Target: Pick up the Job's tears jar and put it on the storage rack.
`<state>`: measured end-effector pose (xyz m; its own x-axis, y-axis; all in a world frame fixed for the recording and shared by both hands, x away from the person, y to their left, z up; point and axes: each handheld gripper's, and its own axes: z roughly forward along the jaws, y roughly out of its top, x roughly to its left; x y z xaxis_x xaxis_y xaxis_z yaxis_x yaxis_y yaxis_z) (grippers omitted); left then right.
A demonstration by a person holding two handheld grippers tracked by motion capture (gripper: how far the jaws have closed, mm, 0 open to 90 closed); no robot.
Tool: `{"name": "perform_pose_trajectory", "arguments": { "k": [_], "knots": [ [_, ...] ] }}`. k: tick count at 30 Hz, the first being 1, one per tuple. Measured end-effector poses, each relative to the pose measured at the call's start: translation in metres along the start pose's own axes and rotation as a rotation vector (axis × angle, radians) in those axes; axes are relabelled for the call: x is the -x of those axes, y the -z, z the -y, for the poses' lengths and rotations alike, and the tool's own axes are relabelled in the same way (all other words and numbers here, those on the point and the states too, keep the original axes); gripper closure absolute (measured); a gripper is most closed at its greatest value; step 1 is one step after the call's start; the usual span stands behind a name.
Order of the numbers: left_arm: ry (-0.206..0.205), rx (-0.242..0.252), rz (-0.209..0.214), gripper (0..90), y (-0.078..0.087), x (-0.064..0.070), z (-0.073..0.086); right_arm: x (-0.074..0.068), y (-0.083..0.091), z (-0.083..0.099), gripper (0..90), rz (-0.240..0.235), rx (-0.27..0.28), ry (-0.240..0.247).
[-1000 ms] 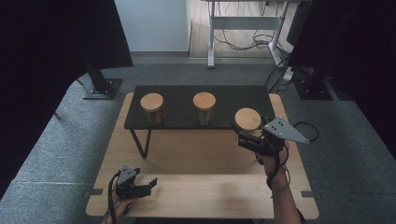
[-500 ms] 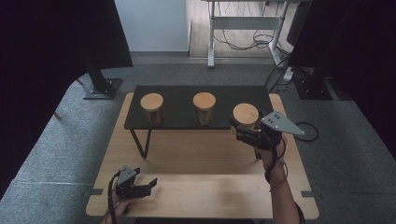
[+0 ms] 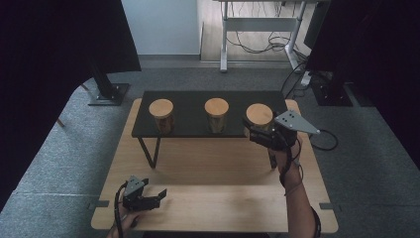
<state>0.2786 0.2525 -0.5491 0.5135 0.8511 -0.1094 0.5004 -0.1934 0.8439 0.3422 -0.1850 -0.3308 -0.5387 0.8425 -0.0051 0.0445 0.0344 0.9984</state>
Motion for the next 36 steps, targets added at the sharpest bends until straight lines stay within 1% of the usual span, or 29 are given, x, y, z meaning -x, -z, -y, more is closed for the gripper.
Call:
{"name": "perform_pose_trajectory", "arguments": {
  "k": [9, 18, 23, 26, 27, 29, 30, 33, 36],
  "knots": [
    [0.001, 0.001, -0.005, 8.9, 0.000, 0.000, 0.000, 0.007, -0.010, 0.001, 23.2, 0.009, -0.003, -0.010],
    [0.001, -0.007, 0.004, 9.0, 0.000, 0.000, 0.000, 0.017, -0.019, 0.005, 23.2, 0.037, -0.012, -0.033],
    [-0.001, -0.009, 0.004, 9.0, -0.001, 0.000, 0.000, 0.020, -0.025, 0.009, 23.1, 0.055, -0.026, -0.035],
    [-0.001, -0.008, 0.004, 9.0, -0.001, 0.000, 0.000, 0.021, -0.027, 0.009, 23.1, 0.061, -0.025, -0.045],
    [-0.002, -0.007, 0.003, 8.9, 0.000, 0.000, 0.000, 0.022, -0.030, 0.009, 23.2, 0.068, -0.028, -0.052],
    [-0.003, -0.007, 0.002, 8.9, 0.000, 0.001, 0.000, 0.022, -0.032, 0.009, 23.2, 0.072, -0.037, -0.046],
    [-0.004, -0.006, 0.001, 8.9, 0.000, 0.001, 0.000, 0.022, -0.035, 0.009, 23.1, 0.086, -0.050, -0.036],
    [-0.004, -0.007, 0.002, 8.9, 0.000, 0.001, 0.000, 0.022, -0.039, 0.009, 23.1, 0.086, -0.056, -0.039],
    [-0.005, -0.006, 0.003, 8.9, 0.000, 0.001, 0.000, 0.022, -0.042, 0.010, 23.1, 0.103, -0.073, -0.027]
  ]
}}
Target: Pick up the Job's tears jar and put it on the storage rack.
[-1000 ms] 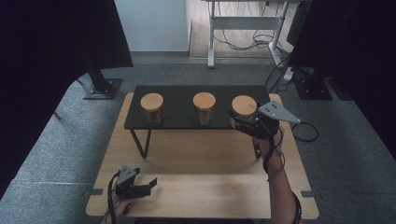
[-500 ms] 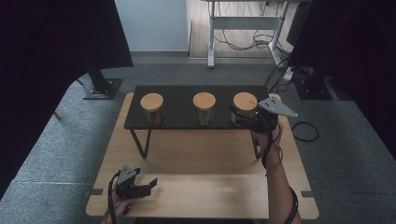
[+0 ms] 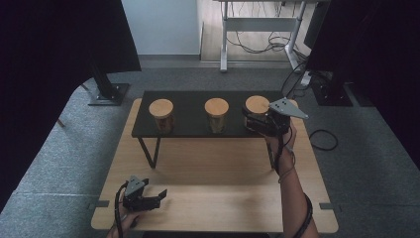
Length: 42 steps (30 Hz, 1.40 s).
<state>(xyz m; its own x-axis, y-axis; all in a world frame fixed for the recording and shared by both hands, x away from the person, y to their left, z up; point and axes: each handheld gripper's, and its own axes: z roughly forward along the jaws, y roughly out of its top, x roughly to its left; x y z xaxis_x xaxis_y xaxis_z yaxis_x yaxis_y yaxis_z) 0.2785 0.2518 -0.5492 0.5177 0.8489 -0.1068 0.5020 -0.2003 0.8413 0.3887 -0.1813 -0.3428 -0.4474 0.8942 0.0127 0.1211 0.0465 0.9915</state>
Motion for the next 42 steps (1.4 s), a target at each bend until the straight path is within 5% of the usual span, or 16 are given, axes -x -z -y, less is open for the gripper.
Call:
{"name": "perform_pose_trajectory", "arguments": {
  "k": [12, 28, 42],
  "knots": [
    [0.000, -0.002, -0.001, 8.9, 0.000, 0.000, 0.000, 0.007, -0.005, 0.007, 22.9, 0.036, -0.021, -0.038],
    [-0.004, -0.002, -0.003, 8.9, 0.000, 0.001, 0.000, 0.005, -0.005, 0.005, 22.3, 0.060, -0.034, -0.024],
    [-0.004, 0.002, -0.008, 8.6, 0.001, 0.001, 0.001, -0.001, 0.006, 0.003, 9.0, 0.057, 0.031, -0.051]
  ]
}}
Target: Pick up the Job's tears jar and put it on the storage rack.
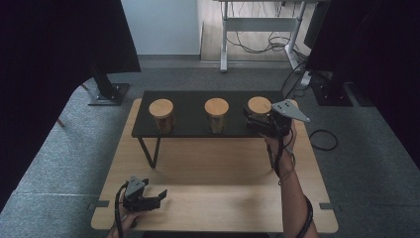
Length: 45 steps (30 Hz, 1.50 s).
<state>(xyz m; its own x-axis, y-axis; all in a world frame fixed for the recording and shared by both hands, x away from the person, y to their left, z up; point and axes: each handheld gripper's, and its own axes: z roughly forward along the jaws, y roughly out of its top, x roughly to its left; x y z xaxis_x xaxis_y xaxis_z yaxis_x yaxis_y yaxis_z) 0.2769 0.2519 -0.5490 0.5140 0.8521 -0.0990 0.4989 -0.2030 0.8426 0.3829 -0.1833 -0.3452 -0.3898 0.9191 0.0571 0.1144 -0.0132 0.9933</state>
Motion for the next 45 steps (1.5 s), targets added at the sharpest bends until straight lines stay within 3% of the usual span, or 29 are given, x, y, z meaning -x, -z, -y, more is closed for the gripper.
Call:
{"name": "perform_pose_trajectory", "arguments": {
  "k": [7, 12, 24, 45],
  "knots": [
    [0.013, 0.008, -0.004, 8.6, 0.002, -0.001, 0.001, 0.003, 0.007, 0.006, 8.7, -0.005, 0.004, -0.017],
    [0.015, 0.007, -0.008, 8.6, 0.003, 0.000, 0.002, 0.007, 0.017, 0.011, 8.6, -0.009, 0.040, -0.041],
    [0.015, 0.006, -0.016, 8.6, 0.003, 0.000, 0.002, 0.009, 0.035, 0.017, 8.5, -0.023, 0.062, -0.044],
    [0.006, 0.004, -0.025, 9.3, 0.003, 0.001, 0.002, 0.002, 0.076, 0.045, 9.1, -0.032, 0.096, -0.055]
  ]
}}
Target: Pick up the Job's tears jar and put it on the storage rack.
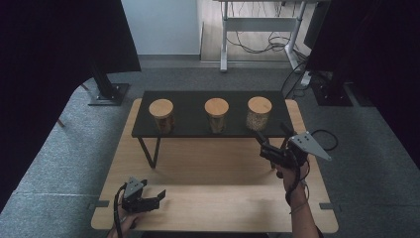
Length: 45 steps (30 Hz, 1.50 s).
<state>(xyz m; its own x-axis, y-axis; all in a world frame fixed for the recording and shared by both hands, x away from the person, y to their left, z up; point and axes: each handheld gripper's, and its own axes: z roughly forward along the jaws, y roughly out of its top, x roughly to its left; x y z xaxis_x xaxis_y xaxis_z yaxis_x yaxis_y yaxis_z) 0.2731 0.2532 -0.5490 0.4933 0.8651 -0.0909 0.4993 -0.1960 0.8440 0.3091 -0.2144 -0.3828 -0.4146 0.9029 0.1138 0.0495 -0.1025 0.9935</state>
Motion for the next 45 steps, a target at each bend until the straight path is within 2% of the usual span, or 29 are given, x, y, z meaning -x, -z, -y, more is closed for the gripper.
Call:
{"name": "perform_pose_trajectory", "arguments": {
  "k": [12, 23, 33, 39, 45],
  "knots": [
    [0.005, 0.003, 0.002, 9.3, 0.000, 0.001, 0.000, -0.008, 0.029, 0.030, 9.2, -0.070, -0.017, 0.008],
    [-0.001, 0.003, -0.002, 9.2, 0.000, 0.001, 0.000, -0.013, 0.047, 0.063, 9.0, -0.090, -0.059, -0.010],
    [0.000, 0.004, -0.001, 9.1, 0.000, 0.001, 0.000, -0.013, 0.051, 0.095, 9.0, -0.085, -0.130, -0.032],
    [-0.004, 0.003, -0.003, 9.1, 0.000, 0.001, 0.000, -0.015, 0.048, 0.118, 9.0, -0.089, -0.194, -0.045],
    [-0.008, 0.000, -0.004, 9.1, 0.000, 0.002, 0.000, -0.016, 0.045, 0.135, 8.9, -0.093, -0.241, -0.052]
  ]
}}
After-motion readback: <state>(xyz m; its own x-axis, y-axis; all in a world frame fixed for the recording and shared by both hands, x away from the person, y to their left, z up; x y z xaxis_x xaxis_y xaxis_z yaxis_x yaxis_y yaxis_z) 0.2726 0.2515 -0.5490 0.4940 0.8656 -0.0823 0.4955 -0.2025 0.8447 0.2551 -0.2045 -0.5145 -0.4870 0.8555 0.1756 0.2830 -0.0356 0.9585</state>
